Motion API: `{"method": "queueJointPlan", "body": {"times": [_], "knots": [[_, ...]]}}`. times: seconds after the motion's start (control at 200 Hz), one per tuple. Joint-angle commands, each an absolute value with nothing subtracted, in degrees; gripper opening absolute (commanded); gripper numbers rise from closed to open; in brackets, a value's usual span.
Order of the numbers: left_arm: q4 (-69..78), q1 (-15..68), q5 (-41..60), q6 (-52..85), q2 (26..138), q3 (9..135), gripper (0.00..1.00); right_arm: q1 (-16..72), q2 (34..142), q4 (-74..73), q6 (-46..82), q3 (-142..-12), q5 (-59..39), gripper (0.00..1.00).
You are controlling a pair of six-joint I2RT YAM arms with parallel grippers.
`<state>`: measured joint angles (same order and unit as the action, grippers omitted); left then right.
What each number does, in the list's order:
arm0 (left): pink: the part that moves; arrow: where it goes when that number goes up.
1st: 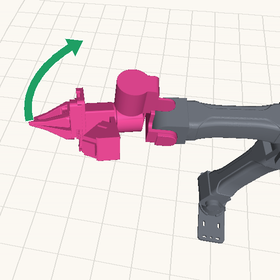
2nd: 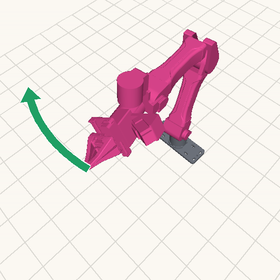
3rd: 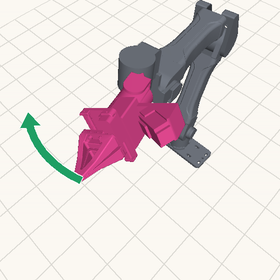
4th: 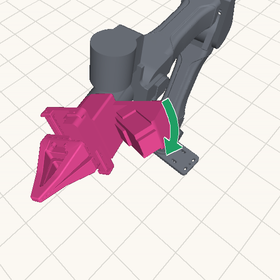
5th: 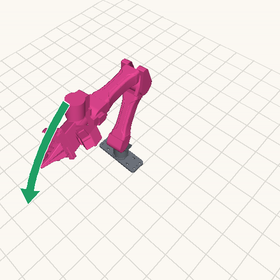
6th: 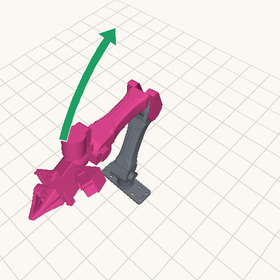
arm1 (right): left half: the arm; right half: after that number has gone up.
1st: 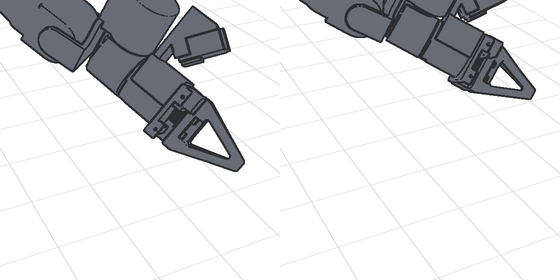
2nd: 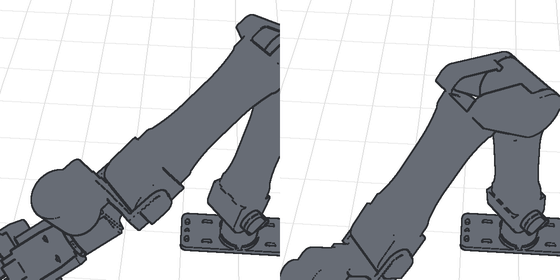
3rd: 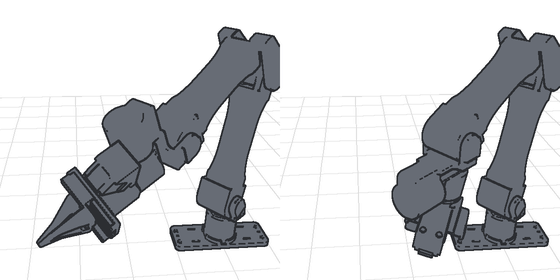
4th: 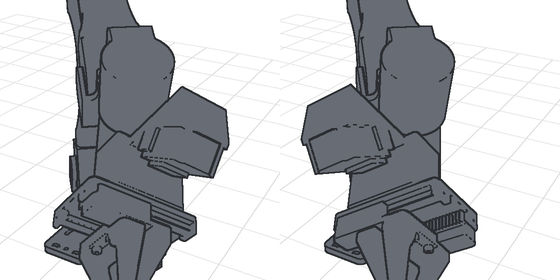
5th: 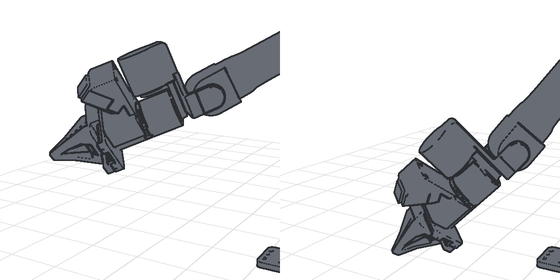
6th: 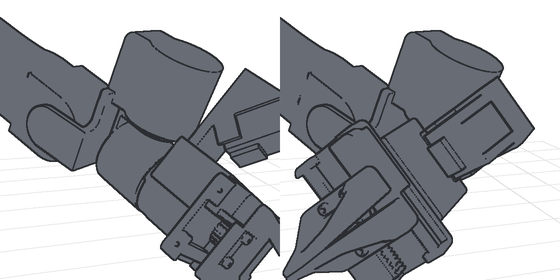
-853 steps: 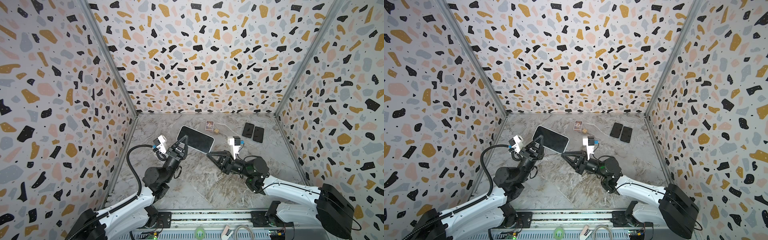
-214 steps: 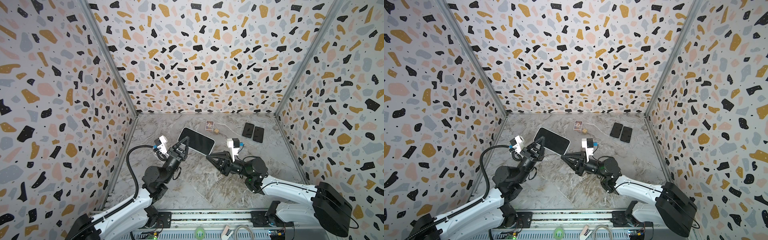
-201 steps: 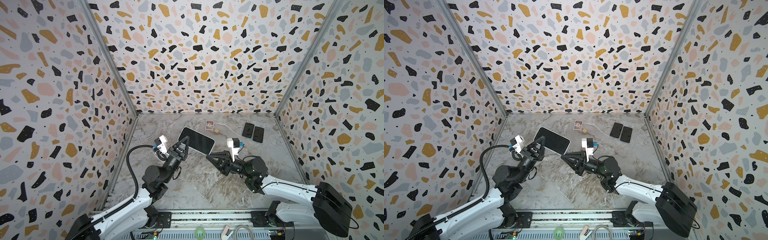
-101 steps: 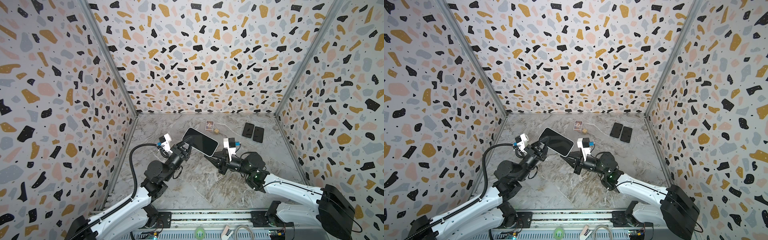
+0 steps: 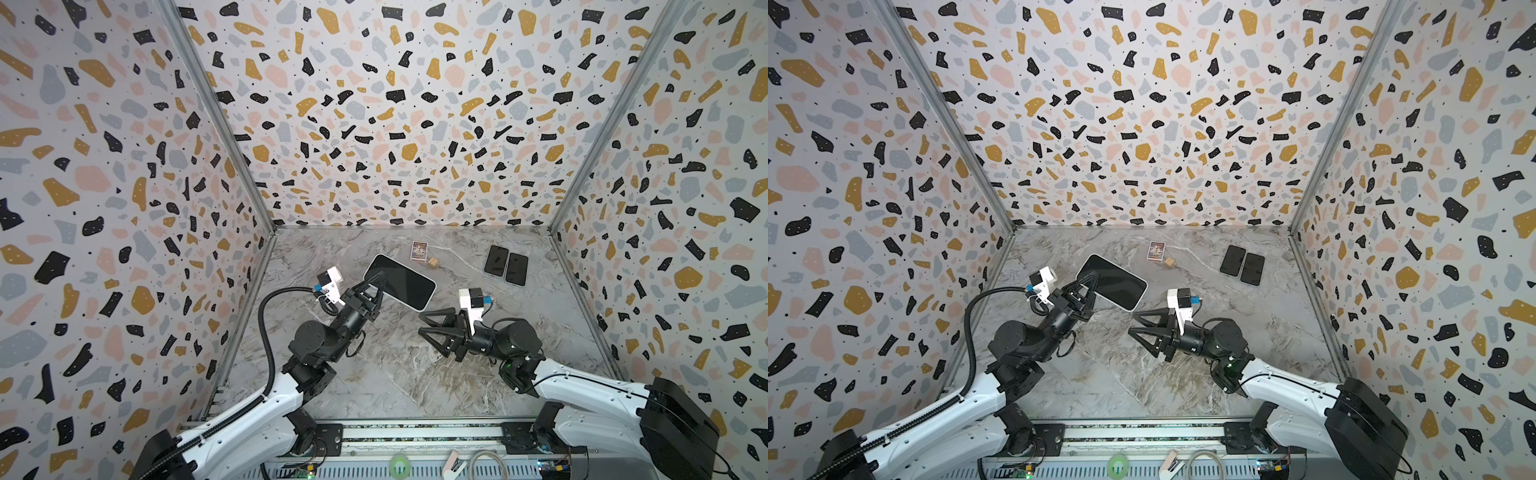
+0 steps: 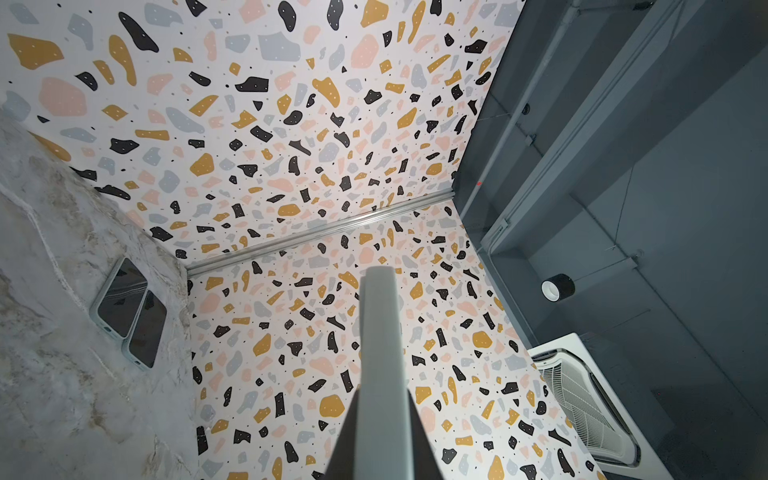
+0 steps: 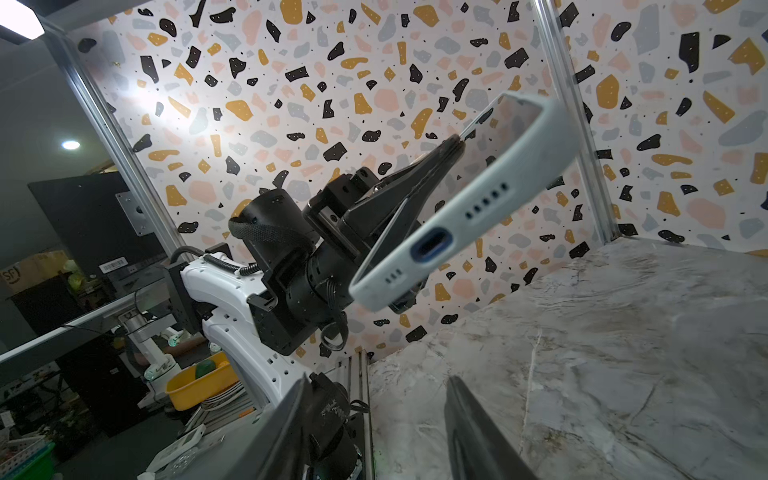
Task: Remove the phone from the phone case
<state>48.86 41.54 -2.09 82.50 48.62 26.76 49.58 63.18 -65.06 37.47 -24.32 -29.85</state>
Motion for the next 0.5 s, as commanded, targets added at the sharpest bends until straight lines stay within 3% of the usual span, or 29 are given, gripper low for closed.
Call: {"method": "queueJointPlan", "body": {"times": [0.0, 0.491], "knots": [[56.41, 41.75, -2.27, 81.55, 47.96, 27.16, 0.0, 49.92, 62.14, -70.88, 40.31, -24.91, -29.21, 0.54], [56.78, 41.75, -3.16, 80.86, 47.73, 26.1, 0.0, 50.33, 65.47, -71.75, 42.84, -29.05, -27.17, 0.51]]}}
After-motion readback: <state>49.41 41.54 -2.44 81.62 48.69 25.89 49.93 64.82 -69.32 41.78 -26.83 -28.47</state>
